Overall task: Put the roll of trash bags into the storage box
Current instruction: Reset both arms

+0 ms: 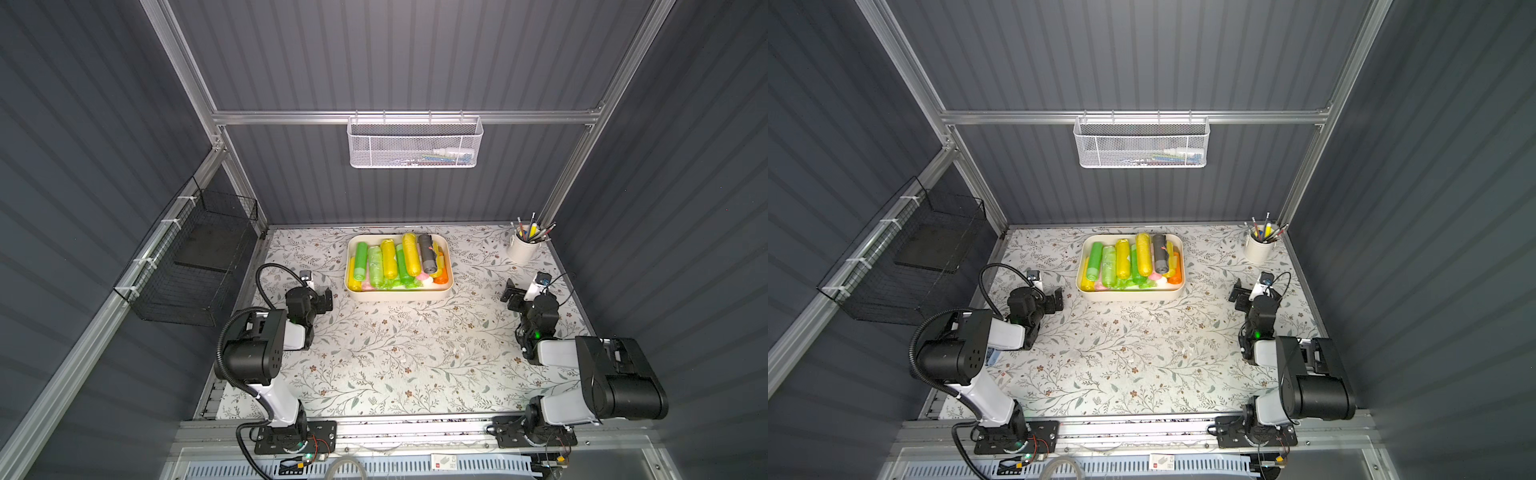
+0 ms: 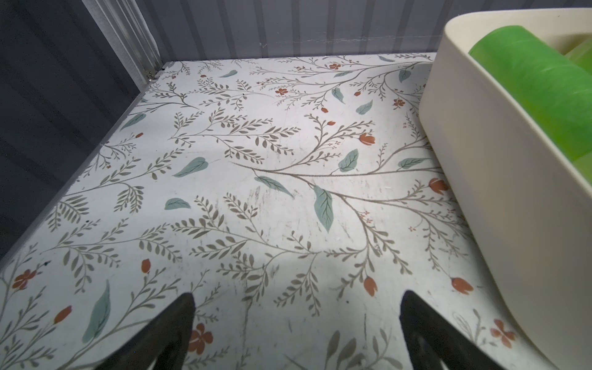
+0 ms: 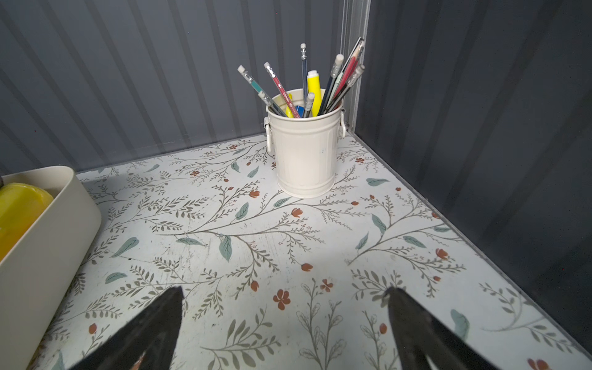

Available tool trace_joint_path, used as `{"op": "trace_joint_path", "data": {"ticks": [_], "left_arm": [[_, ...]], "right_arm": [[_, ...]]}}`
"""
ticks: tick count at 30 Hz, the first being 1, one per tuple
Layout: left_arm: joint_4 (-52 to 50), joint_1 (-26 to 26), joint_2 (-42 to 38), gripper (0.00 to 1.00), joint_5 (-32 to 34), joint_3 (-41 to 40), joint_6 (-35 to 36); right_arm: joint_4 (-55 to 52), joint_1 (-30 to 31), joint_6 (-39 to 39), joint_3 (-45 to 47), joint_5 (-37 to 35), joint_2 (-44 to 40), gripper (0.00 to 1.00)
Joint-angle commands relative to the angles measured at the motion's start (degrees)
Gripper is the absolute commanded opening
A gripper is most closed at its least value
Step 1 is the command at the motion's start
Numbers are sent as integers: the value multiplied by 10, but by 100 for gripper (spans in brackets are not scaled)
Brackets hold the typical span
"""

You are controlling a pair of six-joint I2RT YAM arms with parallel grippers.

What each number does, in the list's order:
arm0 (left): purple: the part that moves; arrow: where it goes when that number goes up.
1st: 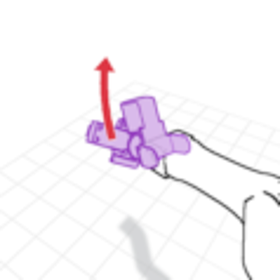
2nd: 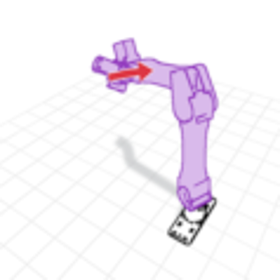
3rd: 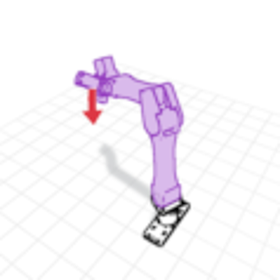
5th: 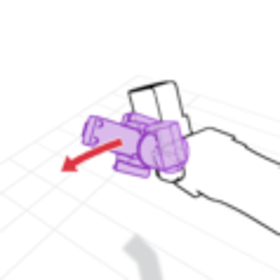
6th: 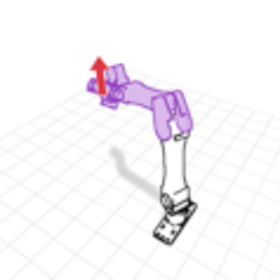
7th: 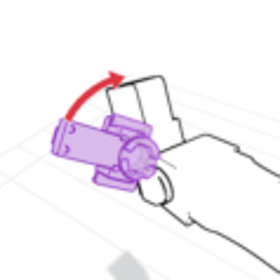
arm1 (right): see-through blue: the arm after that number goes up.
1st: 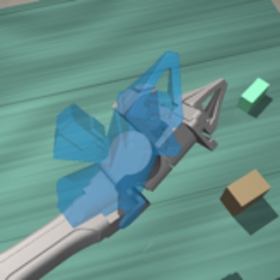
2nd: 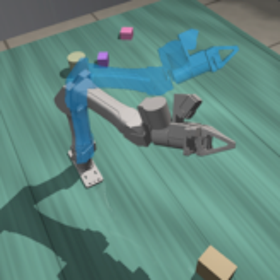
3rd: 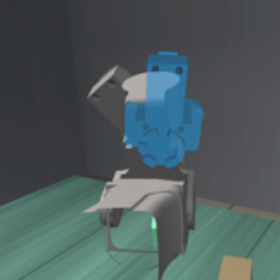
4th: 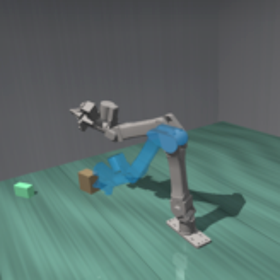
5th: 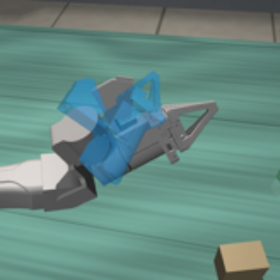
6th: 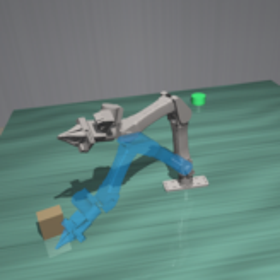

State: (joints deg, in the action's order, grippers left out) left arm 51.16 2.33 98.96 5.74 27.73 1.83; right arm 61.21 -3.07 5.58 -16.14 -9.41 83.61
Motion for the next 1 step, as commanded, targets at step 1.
{"op": "trace_joint_path", "data": {"ticks": [1], "left_arm": [[4, 6, -7, 100, 1, -4, -2]], "right_arm": [[8, -2, 7, 7, -7, 0, 99]]}}
